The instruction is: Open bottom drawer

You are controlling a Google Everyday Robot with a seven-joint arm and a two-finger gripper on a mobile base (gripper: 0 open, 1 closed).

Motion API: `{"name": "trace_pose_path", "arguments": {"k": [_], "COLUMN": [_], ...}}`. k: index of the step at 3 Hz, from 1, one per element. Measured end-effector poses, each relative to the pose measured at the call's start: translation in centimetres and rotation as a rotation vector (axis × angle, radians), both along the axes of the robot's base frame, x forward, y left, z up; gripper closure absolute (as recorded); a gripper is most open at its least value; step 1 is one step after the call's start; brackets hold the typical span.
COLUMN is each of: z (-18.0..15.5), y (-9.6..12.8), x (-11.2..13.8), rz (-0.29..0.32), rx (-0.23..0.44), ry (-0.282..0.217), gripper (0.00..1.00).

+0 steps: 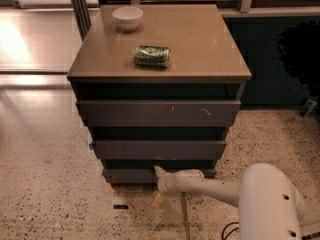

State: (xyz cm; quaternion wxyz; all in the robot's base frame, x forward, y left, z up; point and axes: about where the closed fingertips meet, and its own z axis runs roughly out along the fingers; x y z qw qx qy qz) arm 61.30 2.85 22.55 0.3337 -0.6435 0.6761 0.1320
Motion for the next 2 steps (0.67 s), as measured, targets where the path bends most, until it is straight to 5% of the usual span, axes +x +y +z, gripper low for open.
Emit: {"name": "trace_pose_path", "arguments": {"k": [2], "z": [-2.42], "y": [-0.70], "x": [1.56], "rz": [0.031], "rx": [-0.075], "ry": [0.151], "gripper": [0.00]}}
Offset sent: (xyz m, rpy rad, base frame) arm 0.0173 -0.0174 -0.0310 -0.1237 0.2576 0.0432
